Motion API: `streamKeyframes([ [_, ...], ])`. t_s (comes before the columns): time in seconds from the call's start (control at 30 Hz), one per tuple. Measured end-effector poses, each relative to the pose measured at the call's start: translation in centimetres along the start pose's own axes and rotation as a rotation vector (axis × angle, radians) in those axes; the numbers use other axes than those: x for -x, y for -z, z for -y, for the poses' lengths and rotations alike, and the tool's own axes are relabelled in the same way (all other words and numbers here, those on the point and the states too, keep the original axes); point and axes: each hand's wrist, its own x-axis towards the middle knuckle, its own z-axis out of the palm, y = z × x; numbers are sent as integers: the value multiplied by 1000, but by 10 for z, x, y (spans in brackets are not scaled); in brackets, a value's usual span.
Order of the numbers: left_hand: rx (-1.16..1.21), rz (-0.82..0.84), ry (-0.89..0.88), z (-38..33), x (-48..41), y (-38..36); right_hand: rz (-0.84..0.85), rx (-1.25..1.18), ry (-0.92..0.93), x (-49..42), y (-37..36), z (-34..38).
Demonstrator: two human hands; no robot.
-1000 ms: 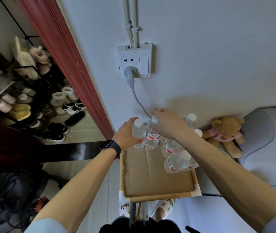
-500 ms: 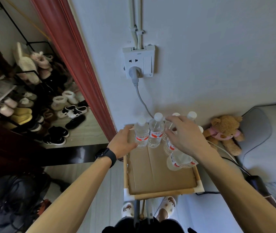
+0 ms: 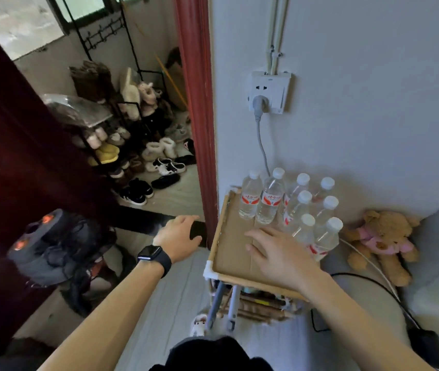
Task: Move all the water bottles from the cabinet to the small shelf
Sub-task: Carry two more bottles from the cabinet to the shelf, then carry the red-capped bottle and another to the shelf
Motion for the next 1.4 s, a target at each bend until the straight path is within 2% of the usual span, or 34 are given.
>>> streamKeyframes([
  [0.13, 4, -126, 137, 7, 81, -16, 113, 29, 160, 14, -12, 16],
  [0.3, 4, -145, 284, 24, 182, -29, 166, 19, 323, 42, -21, 60],
  [0.57, 18, -318, 524, 60, 340, -36, 228, 59, 625, 88, -41, 179],
  [0.73, -13, -435, 757, 95, 492, -41, 285, 70, 859, 144, -76, 286],
  [0.97, -56, -607, 1220, 122, 790, -65, 359, -3, 1246, 305, -135, 476],
  [1.13, -106, -630, 1543, 109, 1003, -109, 436, -80, 1509, 462, -178, 595],
  [1.4, -72, -663, 1972, 44, 1244, -176, 506, -135, 1822, 684, -231, 730],
])
